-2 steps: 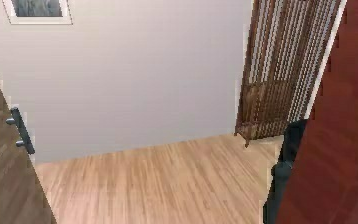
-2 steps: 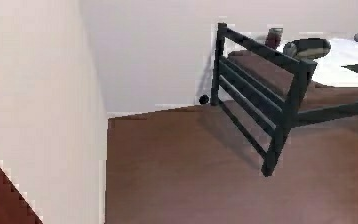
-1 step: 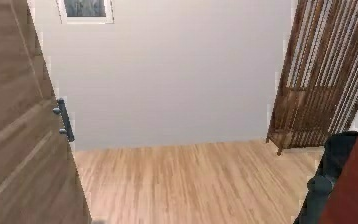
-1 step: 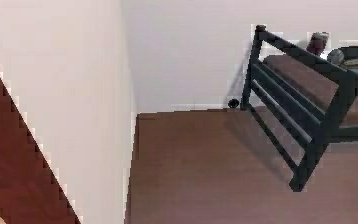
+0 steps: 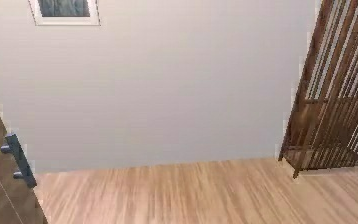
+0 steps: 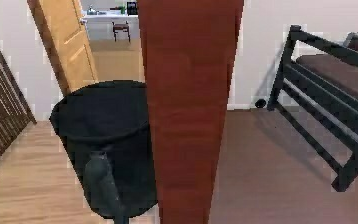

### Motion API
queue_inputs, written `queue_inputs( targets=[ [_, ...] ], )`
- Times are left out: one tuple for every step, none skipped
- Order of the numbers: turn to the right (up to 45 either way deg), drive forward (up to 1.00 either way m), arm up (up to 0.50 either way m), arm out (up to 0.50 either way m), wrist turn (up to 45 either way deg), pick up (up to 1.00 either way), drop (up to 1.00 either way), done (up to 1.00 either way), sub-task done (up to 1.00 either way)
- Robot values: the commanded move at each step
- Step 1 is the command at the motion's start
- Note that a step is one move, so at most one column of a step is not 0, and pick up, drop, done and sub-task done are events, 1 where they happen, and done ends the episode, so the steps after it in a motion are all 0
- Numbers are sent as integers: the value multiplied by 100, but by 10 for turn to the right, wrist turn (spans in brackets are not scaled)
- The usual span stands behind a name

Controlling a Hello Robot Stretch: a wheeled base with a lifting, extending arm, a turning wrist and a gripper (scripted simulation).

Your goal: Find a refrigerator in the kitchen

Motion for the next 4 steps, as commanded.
queue_inputs(
  targets=[
    [300,0,0,0,0,0,0,0,0],
    [0,90,0,0,0,0,0,0,0],
    [450,0,0,0,0,0,0,0,0],
    [150,0,0,0,0,0,0,0,0]
  ],
)
